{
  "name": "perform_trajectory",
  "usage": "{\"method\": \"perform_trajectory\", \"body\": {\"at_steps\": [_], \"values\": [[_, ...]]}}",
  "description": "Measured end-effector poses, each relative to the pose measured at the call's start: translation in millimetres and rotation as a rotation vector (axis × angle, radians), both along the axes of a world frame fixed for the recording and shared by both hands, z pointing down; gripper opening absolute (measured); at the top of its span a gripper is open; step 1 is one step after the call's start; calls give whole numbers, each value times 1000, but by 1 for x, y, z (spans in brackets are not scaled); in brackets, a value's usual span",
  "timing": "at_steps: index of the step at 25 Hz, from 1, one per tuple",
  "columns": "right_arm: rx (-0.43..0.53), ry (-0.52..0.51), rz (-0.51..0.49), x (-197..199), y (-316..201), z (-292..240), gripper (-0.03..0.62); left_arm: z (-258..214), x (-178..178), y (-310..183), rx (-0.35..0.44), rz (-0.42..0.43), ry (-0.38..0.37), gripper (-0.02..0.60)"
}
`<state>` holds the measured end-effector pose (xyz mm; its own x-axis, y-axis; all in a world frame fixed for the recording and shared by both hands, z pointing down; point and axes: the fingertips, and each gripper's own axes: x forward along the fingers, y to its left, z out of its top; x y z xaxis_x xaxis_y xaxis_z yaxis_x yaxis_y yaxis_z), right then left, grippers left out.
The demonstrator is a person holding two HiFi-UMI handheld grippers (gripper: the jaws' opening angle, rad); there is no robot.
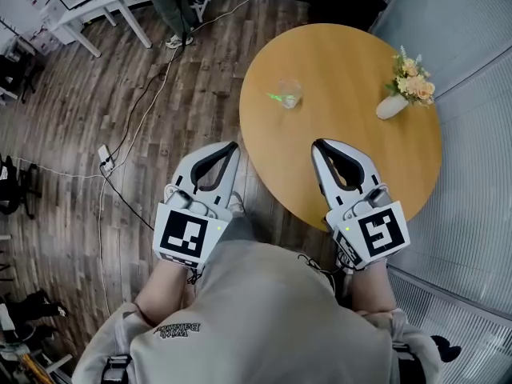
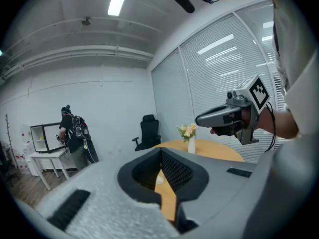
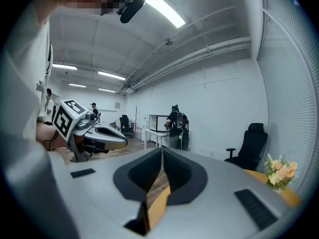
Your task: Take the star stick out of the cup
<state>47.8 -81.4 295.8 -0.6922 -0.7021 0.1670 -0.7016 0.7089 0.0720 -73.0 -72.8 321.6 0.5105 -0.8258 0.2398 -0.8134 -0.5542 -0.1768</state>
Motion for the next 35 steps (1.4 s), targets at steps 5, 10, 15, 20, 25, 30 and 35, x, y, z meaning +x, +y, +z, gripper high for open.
{"method": "perform_trajectory", "body": {"at_steps": [5, 10, 15, 20, 25, 30, 35], "values": [[11, 22, 36, -27, -34, -7, 35, -7, -30, -34, 9, 27, 19, 21], [7, 29, 75, -49, -65, -9, 35, -9, -55, -71, 9, 59, 31, 21], [14, 50, 132, -70, -87, -9, 35, -11, -74, -97, 16, 114, 37, 21], [40, 79, 174, -82, -101, -12, 35, -14, -77, -115, 10, 165, 53, 21], [32, 84, 204, -77, -103, -10, 35, -7, -67, -120, 10, 224, 42, 21], [26, 87, 219, -65, -105, -7, 35, -6, -55, -121, 2, 245, 33, 21], [25, 81, 221, -55, -108, -9, 35, -6, -42, -122, -1, 259, 28, 21]]}}
